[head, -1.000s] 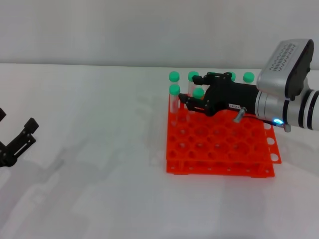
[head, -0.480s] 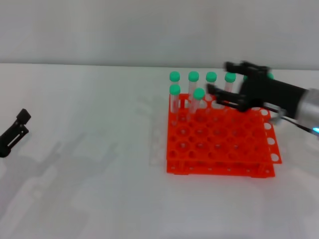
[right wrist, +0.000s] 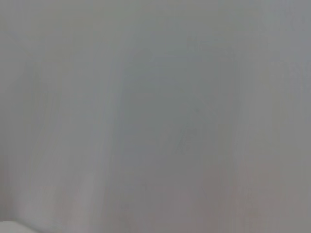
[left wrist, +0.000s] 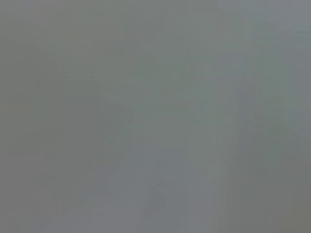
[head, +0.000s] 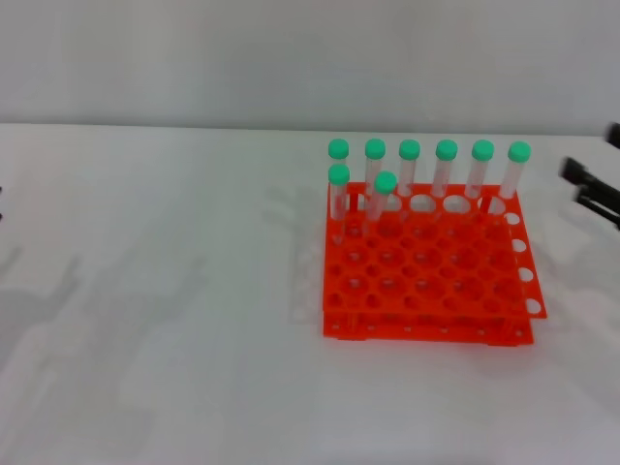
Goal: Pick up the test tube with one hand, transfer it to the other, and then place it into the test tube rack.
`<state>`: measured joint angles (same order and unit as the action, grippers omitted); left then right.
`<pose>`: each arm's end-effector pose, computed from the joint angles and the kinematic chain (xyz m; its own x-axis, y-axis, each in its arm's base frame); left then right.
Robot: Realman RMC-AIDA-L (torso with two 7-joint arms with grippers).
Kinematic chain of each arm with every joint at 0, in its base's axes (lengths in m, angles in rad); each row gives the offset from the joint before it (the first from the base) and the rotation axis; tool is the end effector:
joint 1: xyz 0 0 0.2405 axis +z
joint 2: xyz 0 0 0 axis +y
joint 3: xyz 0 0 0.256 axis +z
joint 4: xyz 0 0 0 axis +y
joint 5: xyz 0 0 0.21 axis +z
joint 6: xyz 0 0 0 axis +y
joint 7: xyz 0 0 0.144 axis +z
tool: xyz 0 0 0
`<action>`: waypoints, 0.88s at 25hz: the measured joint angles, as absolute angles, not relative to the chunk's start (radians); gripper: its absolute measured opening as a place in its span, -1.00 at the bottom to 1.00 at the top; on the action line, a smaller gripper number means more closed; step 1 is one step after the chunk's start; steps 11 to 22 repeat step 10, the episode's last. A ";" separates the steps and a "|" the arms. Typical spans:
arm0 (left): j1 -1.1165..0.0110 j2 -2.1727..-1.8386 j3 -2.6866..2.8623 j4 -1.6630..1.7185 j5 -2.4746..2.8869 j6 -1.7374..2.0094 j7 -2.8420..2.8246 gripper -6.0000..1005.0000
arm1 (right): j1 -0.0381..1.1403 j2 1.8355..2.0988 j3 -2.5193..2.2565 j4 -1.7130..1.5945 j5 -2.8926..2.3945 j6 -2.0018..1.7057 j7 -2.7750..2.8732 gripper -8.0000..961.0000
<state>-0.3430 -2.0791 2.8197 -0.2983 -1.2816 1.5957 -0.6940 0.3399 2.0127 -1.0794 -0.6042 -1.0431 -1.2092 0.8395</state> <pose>-0.3704 0.2641 0.0699 0.5846 -0.1663 0.7941 0.7654 -0.2113 -0.6078 0.2875 0.3507 0.0500 0.7477 0.0952 -0.6571 -0.4833 -0.6006 -0.6370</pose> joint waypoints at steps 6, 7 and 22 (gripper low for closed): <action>-0.353 -2.079 2.816 -0.237 -1.327 1.582 -0.627 0.78 | 0.326 2.011 -0.870 -0.404 -1.043 -1.336 0.693 0.55; -0.356 -2.079 2.816 -0.229 -1.334 1.576 -0.617 0.78 | 0.323 2.011 -0.840 -0.379 -1.043 -1.353 0.671 0.55; -0.365 -2.079 2.816 -0.216 -1.342 1.565 -0.604 0.78 | 0.313 2.011 -0.745 -0.310 -1.043 -1.410 0.611 0.55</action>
